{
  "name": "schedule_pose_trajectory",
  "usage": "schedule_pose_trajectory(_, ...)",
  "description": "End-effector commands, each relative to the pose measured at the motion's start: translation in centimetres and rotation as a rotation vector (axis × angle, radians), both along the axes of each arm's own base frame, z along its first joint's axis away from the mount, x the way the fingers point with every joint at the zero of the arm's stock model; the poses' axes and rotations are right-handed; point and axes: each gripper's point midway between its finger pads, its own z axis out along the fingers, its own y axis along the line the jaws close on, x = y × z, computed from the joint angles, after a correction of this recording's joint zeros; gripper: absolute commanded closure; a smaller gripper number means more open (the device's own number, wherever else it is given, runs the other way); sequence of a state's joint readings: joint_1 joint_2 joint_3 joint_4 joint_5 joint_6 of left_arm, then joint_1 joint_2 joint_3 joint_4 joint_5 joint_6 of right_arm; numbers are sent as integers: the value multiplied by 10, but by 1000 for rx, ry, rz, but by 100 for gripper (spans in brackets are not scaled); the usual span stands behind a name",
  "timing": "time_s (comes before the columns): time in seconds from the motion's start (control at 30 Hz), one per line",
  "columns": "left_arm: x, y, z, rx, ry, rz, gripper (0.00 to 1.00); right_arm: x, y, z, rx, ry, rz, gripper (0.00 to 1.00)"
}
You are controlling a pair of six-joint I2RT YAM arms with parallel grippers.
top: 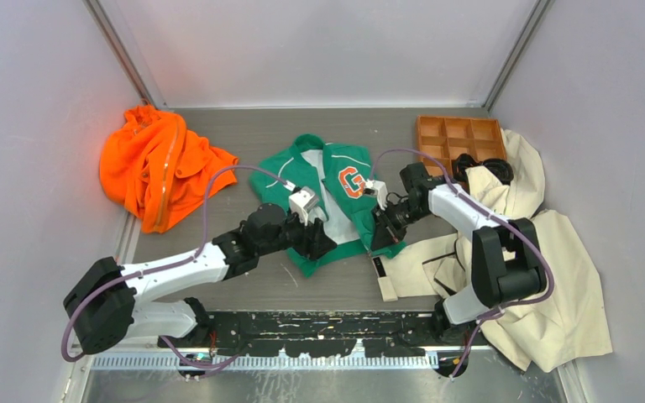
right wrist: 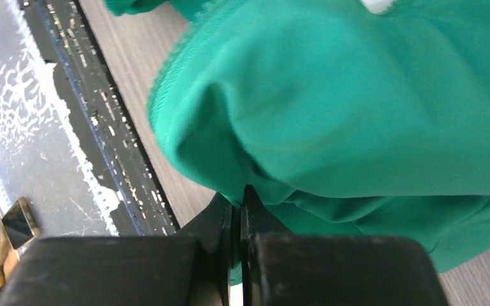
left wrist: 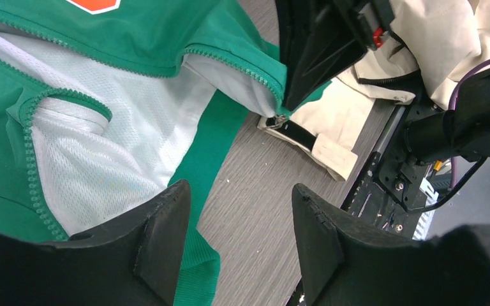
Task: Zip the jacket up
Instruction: Place the jacket at the center of the board.
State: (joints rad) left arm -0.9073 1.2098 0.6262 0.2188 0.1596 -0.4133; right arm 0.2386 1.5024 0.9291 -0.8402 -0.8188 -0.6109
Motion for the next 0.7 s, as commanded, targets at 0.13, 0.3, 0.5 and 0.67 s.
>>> schedule_pose_trajectory(0.13,5,-3,16,-89,-44,3,40,48,-3,-21,-121,-19,-138,95)
schedule_pose_trajectory(0.3,5,3,13,-90,-45,19,40,68,-5,-25,-161,-49,-208,95)
schedule_pose_trajectory(0.5,7,9,13,-91,-49,38,40,91,-9,-31,-201,-85,-285,94)
schedule_pose_trajectory(0.67,8,17,13,-80,-53,60,40,89,-9,-33,-206,-63,-279,88)
